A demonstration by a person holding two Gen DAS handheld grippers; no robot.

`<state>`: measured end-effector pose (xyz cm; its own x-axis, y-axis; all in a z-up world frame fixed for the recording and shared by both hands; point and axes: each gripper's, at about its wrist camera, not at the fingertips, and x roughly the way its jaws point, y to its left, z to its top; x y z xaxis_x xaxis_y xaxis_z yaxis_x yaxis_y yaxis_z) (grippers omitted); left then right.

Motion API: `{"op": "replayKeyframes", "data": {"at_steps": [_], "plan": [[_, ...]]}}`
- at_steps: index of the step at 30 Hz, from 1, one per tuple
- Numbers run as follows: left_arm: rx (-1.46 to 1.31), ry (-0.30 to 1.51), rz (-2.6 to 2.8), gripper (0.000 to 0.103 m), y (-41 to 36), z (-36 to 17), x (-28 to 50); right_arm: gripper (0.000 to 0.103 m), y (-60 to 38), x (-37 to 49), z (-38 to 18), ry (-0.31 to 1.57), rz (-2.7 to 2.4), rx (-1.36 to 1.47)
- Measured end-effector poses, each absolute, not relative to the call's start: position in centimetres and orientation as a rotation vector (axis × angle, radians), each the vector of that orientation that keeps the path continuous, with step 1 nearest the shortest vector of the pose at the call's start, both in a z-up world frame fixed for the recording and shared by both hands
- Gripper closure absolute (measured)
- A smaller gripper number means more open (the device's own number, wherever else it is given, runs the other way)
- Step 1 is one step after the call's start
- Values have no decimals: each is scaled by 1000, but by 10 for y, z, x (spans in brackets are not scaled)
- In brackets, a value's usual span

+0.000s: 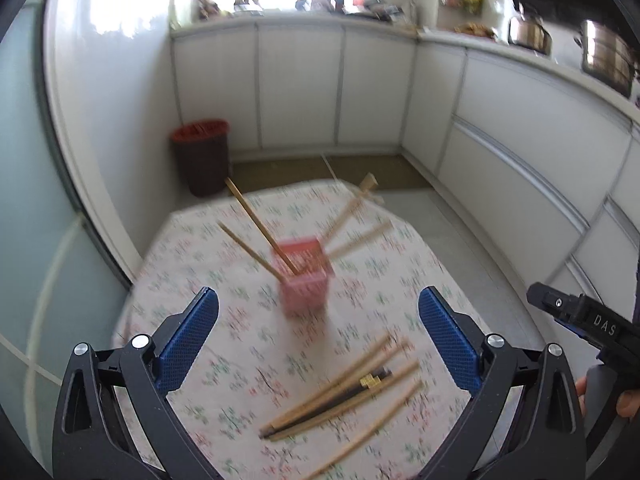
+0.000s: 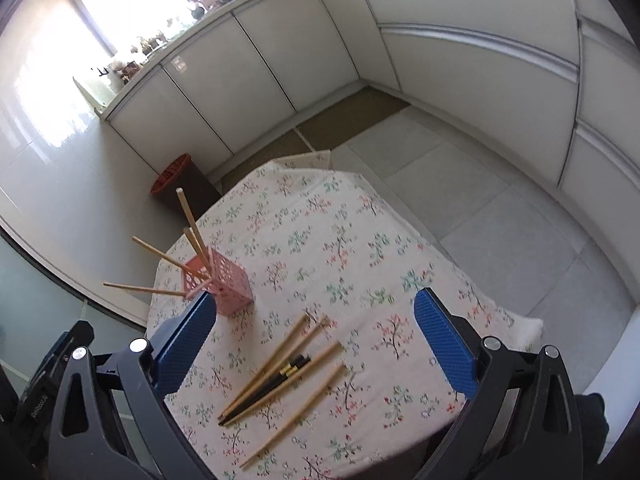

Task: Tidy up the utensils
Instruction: 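Raise both open tools away from the pink basket, then lower both open tools to the chopstick pile and close on chopsticks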

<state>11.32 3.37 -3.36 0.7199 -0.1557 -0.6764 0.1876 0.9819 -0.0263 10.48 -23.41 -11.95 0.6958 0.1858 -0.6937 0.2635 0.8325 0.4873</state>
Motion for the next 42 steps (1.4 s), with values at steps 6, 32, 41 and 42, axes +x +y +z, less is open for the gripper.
{"op": "replayKeyframes", "data": {"at_steps": [6,32,41,42], "plan": [[151,987,-305,7,-4,-106,128,7,-252,91,-173,952,-38,739],[219,1270,-245,51,-73,-227,224,7,-285,91,-239,1109,-20,894],[257,1279,-274,74,-59,-251,231,7,-263,100,-248,1182,-20,874],[261,1275,-277,84,-56,-251,231,7,-258,102,-250,1196,-28,862]]}}
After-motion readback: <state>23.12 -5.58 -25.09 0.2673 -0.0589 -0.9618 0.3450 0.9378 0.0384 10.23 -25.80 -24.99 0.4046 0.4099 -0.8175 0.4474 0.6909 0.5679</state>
